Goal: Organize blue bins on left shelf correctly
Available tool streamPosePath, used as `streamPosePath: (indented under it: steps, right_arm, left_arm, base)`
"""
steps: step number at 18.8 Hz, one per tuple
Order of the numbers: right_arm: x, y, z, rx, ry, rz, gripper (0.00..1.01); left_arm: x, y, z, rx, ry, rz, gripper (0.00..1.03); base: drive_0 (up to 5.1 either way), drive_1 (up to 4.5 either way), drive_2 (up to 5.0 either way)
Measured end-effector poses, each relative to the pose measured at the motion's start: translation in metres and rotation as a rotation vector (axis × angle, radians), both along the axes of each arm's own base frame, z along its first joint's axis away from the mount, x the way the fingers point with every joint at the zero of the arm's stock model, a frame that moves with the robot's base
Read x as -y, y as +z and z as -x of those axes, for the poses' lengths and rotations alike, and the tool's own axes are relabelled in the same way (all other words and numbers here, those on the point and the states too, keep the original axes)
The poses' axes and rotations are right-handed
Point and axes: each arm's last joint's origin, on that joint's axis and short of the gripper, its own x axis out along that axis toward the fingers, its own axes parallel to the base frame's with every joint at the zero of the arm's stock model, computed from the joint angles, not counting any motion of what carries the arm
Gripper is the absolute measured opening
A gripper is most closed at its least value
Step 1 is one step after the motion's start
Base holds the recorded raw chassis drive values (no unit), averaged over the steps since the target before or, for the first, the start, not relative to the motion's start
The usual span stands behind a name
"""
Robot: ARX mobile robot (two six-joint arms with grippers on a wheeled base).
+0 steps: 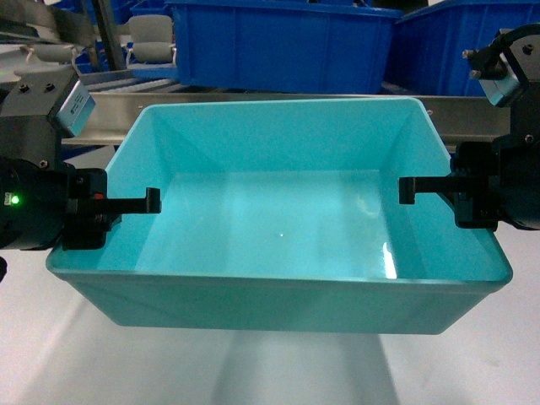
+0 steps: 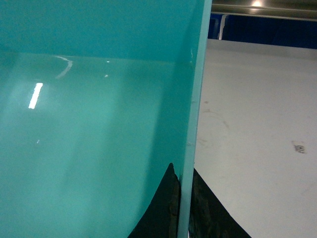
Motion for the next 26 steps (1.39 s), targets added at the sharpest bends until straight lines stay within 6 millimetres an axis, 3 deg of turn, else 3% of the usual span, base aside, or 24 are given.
streamPosePath:
  steps: [26]
  right_arm:
    - [-0.0002,-0.0005,0.0003,-0.003,0.000,0.000,0.02]
  left_arm:
    - [-0.0010,-0.0001,-0.0001,-0.001,0.003,0.000,0.02]
  base:
    - [-4.8,1.07,3.6]
